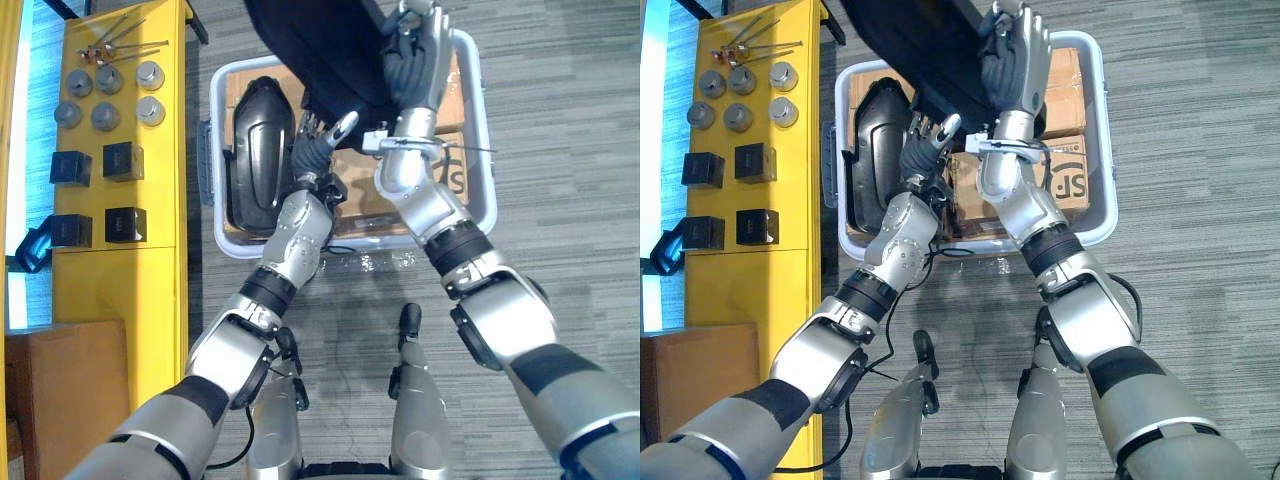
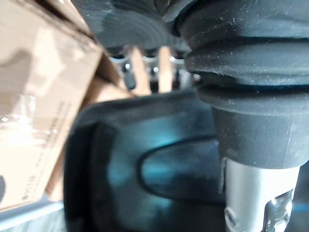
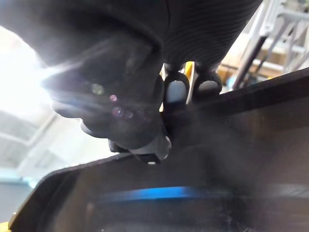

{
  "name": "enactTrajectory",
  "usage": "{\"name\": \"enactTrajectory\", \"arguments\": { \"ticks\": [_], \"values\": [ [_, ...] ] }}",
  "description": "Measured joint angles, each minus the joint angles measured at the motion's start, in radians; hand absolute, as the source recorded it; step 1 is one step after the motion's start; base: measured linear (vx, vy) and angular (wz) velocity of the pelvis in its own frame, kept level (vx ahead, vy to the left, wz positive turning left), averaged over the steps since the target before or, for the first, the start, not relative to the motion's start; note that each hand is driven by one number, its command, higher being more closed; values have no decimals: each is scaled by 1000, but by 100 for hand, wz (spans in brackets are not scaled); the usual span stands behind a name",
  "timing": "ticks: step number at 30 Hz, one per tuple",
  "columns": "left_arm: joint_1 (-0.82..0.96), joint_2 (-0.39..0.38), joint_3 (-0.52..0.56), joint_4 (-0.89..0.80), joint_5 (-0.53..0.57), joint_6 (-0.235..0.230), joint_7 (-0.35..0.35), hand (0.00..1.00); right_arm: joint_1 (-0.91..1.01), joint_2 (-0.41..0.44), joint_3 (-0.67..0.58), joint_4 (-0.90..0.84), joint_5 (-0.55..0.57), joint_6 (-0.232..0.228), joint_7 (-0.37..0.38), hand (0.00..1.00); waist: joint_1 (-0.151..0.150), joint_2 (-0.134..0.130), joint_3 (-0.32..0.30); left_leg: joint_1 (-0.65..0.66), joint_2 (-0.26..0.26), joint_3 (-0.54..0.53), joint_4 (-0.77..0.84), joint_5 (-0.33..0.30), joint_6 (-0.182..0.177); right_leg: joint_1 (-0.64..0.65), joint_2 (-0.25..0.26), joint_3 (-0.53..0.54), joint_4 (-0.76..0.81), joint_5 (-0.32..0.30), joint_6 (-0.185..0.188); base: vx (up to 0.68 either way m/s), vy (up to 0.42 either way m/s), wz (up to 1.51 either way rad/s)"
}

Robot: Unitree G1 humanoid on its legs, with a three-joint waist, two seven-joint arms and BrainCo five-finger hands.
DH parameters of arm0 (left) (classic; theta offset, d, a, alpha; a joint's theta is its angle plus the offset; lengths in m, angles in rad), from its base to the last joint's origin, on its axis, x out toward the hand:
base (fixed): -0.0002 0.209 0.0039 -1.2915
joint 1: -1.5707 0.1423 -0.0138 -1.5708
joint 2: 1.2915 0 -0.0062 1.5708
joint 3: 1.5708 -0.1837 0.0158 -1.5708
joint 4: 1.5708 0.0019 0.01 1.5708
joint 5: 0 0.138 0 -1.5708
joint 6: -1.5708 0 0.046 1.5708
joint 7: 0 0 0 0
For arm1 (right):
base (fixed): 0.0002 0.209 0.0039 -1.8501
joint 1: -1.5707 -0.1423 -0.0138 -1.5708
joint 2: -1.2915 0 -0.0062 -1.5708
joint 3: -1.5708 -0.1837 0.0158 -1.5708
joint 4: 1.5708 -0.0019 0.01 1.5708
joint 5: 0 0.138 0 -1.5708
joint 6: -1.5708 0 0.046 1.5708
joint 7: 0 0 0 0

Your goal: Walk over and take plastic housings, then place them on the shelf

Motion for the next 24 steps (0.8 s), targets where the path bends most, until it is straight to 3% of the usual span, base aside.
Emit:
{"name": "enactTrajectory", "arguments": {
  "ticks": [6, 9, 11, 12, 13, 16, 19, 24],
  "values": [
    [0, 0, -7, 80, 13, 15, 47, 0, 0, 46, 4, -25, 0, -9, -20, 100, -4, -18, 1, 5, 2, 4, 0, -1, -1, 3, 2, 4, -3, 3, -1, 3, 4, -2],
    [3, -1, -2, 93, -4, -37, 55, 0, 0, 51, 27, -58, 1, -9, -21, 100, -9, -20, 2, 6, 2, 4, 0, -1, -1, 5, 2, 4, -3, 3, -1, 0, 0, 0],
    [3, -7, 14, 93, -86, -167, 69, 0, 1, 70, 28, -65, 13, -8, -21, 100, -16, -24, 0, 10, 3, 3, 4, -6, -2, 12, 2, 4, -3, 3, -1, 0, 0, 0],
    [3, -8, 22, 93, -110, -205, 70, 0, 3, 74, 28, -69, 16, -7, -20, 100, -18, -26, 0, 10, 3, 3, 10, -9, 0, 14, 3, 4, -3, 3, -1, -1, 21, -5],
    [3, -9, 43, 91, -152, -284, 79, 0, 11, 80, 28, -88, 21, -5, -20, 100, -20, -34, 1, 9, 6, 5, 24, -18, -2, 16, 4, 9, -3, 2, -1, -3, 16, -9],
    [3, -10, 106, 88, -205, -430, 111, 0, 45, 86, 26, -122, 21, 5, -19, 100, -19, -55, -2, 6, 17, 6, 45, -32, -6, 17, 11, 14, -3, 1, -2, -7, 11, -9],
    [3, -9, 148, 86, -196, -490, 131, 0, 63, 87, 27, -124, 23, 18, -15, 100, -21, -57, -1, -4, 21, 5, 53, -34, -7, 13, 14, 10, -4, 1, -2, -2, 4, 1],
    [3, -9, 171, 66, -103, -504, 170, 0, 84, 86, 25, -124, 35, 34, 3, 100, -21, -57, -1, -8, 21, 4, 54, -34, -7, 12, 15, 9, -4, 1, -2, 1, 8, 2]
  ]
}}
